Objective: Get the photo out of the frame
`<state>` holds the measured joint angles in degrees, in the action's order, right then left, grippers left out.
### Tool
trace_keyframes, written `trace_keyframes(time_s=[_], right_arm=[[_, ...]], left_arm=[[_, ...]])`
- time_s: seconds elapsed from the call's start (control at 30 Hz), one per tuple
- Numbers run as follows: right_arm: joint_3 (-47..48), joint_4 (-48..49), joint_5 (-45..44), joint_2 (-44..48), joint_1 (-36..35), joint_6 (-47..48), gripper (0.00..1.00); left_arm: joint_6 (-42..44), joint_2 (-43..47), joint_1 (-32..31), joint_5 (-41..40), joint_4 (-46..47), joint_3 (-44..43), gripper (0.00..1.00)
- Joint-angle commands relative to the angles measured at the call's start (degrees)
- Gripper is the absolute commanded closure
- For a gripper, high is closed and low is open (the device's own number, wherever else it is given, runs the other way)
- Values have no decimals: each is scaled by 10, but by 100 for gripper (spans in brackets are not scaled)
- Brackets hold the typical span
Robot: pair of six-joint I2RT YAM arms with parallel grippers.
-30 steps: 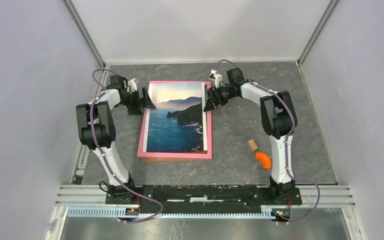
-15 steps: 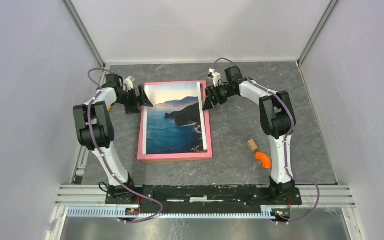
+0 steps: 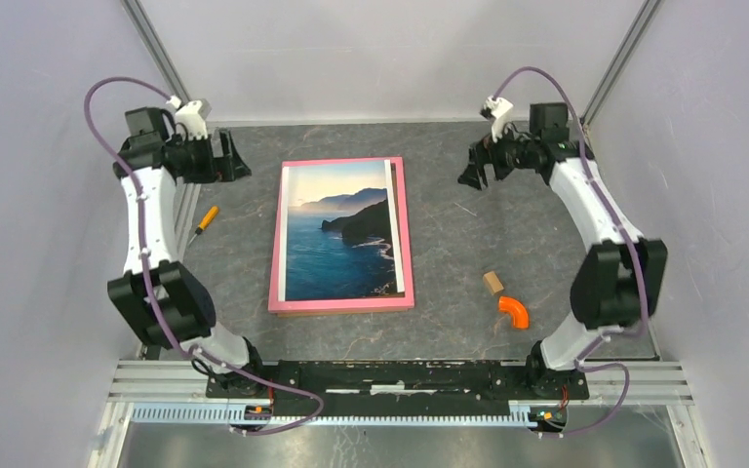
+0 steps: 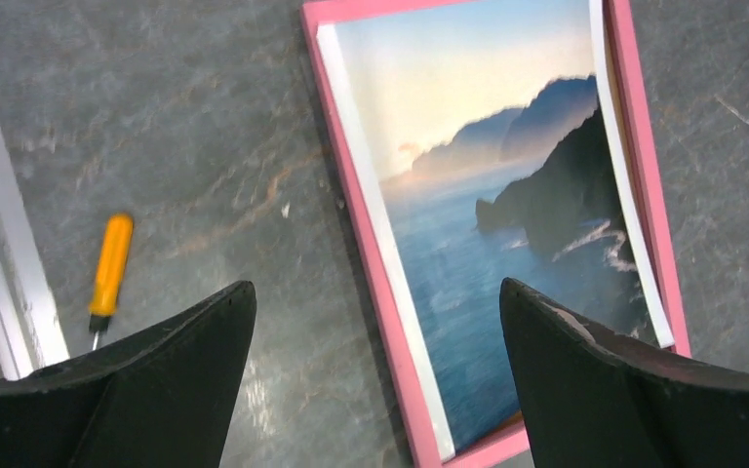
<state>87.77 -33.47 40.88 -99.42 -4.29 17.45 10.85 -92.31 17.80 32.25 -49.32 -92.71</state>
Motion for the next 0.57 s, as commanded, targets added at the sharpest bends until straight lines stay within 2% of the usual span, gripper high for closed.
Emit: trace_keyframes(time_s=[0.0, 0.1, 0.2, 0.37, 0.53], right_arm=[[-145, 50, -66, 95, 12, 55, 2], [-247, 101, -103, 149, 17, 59, 2], [-306, 122, -92, 166, 19, 65, 2], [-313, 116, -72, 143, 20, 65, 2], [-313, 123, -64, 142, 20, 61, 2]], left_arm=[[43, 56, 35, 17, -8, 93, 0], [34, 98, 34, 23, 31, 180, 0], [31, 119, 34, 23, 56, 237, 0], [5, 140, 34, 21, 92, 295, 0], [-23, 140, 34, 0, 102, 309, 0]])
